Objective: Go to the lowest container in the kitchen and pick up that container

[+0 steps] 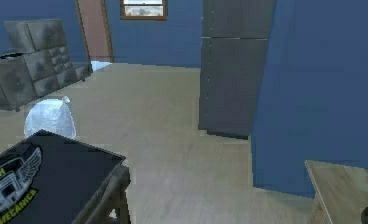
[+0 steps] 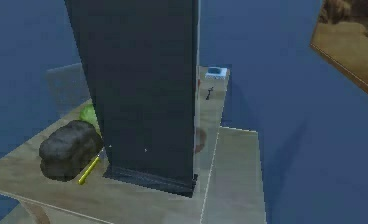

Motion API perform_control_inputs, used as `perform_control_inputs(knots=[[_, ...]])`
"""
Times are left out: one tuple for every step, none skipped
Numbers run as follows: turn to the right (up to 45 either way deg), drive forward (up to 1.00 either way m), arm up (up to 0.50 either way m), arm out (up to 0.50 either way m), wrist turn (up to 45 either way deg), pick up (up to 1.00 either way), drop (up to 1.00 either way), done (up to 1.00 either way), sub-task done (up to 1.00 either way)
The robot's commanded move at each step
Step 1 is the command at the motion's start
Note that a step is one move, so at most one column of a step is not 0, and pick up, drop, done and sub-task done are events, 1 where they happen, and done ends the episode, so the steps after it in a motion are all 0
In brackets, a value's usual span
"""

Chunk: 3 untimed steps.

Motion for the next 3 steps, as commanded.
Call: perform_control_inputs(knots=[[0.0, 0.00, 0.38, 0.00, 0.0, 0.00, 0.00, 0.00, 0.00], [0.0, 0.00, 0.00, 0.42, 0.0, 0.00, 0.00, 0.00, 0.00], [0.0, 0.00, 0.00, 0.00, 45.0, 0.00, 0.00, 0.00, 0.00]])
